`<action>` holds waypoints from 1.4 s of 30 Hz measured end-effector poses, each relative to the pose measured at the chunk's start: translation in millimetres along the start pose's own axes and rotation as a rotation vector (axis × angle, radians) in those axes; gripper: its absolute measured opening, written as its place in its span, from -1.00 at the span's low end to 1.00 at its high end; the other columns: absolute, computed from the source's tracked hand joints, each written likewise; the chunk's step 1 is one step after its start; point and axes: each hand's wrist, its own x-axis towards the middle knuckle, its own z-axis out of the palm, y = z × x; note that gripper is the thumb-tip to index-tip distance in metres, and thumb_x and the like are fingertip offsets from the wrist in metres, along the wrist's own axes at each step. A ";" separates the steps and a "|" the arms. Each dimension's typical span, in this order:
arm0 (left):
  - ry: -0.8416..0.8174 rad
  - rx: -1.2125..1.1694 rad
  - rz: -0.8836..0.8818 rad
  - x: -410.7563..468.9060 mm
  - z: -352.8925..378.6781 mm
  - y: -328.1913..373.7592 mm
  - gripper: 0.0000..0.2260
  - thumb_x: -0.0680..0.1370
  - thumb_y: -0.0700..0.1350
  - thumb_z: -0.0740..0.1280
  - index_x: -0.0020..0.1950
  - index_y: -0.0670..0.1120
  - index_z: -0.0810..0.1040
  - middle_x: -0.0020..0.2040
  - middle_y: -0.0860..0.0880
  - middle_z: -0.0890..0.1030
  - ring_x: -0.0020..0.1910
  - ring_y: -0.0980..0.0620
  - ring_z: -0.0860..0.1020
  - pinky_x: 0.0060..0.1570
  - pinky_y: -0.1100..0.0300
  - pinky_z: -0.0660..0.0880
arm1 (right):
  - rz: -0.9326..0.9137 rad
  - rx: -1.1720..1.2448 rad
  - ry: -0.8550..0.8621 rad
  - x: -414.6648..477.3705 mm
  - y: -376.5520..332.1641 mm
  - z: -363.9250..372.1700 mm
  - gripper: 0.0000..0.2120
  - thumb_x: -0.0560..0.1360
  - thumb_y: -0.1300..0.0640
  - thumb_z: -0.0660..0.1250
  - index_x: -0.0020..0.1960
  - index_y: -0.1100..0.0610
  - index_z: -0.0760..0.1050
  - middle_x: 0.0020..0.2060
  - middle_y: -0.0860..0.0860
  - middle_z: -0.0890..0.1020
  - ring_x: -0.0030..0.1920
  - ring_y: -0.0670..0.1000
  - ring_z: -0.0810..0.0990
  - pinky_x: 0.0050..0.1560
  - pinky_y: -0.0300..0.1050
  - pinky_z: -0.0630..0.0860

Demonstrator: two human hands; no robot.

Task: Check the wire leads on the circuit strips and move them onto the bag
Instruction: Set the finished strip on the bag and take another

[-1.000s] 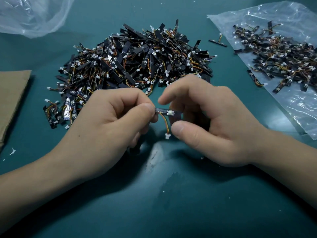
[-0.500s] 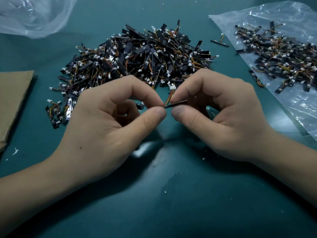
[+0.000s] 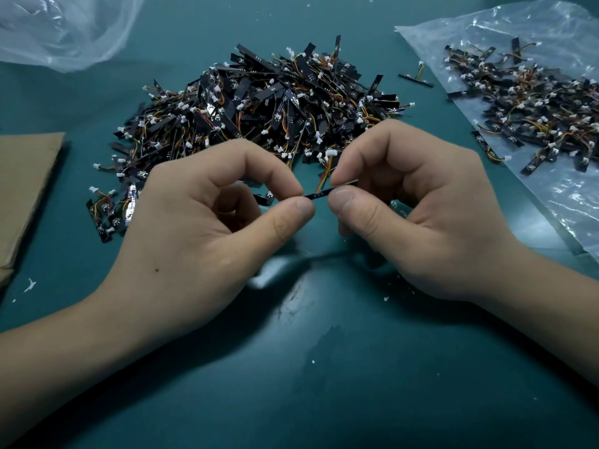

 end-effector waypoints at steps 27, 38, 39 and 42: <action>-0.094 0.107 -0.055 -5.0 -2.0 -2.5 -0.88 0.54 0.05 0.34 -0.09 0.03 0.49 -0.41 -0.01 0.51 -0.50 0.08 0.39 -0.47 0.32 0.30 | 0.027 0.068 -0.232 1.3 0.6 -2.3 -0.93 0.63 0.11 0.23 0.00 -0.02 0.36 -0.33 0.02 0.65 -0.39 -0.06 0.58 -0.28 -0.36 0.44; -0.099 0.138 -0.048 -3.9 -0.9 -2.6 -0.91 0.55 -0.04 0.38 -0.11 0.03 0.49 -0.46 0.11 0.44 -0.53 0.17 0.34 -0.48 0.44 0.24 | 0.062 0.112 -0.257 1.5 1.4 -2.3 -0.94 0.63 0.07 0.22 -0.01 -0.02 0.35 -0.38 0.06 0.63 -0.43 0.01 0.57 -0.35 -0.23 0.47; -0.102 0.135 -0.046 -3.9 -1.0 -2.7 -0.90 0.55 -0.03 0.38 -0.11 0.03 0.49 -0.46 0.13 0.44 -0.53 0.18 0.34 -0.48 0.44 0.24 | 0.062 0.110 -0.255 1.4 1.8 -2.4 -0.94 0.63 0.07 0.22 -0.01 -0.01 0.35 -0.37 0.06 0.63 -0.43 0.00 0.57 -0.35 -0.23 0.47; -0.100 0.105 -0.061 -3.7 -1.7 -3.5 -0.88 0.55 0.04 0.34 -0.08 0.03 0.49 -0.45 0.09 0.45 -0.53 0.17 0.34 -0.49 0.40 0.26 | 0.056 0.102 -0.240 1.7 2.3 -2.2 -0.94 0.63 0.08 0.23 0.00 0.01 0.36 -0.36 0.05 0.63 -0.43 -0.03 0.55 -0.33 -0.30 0.44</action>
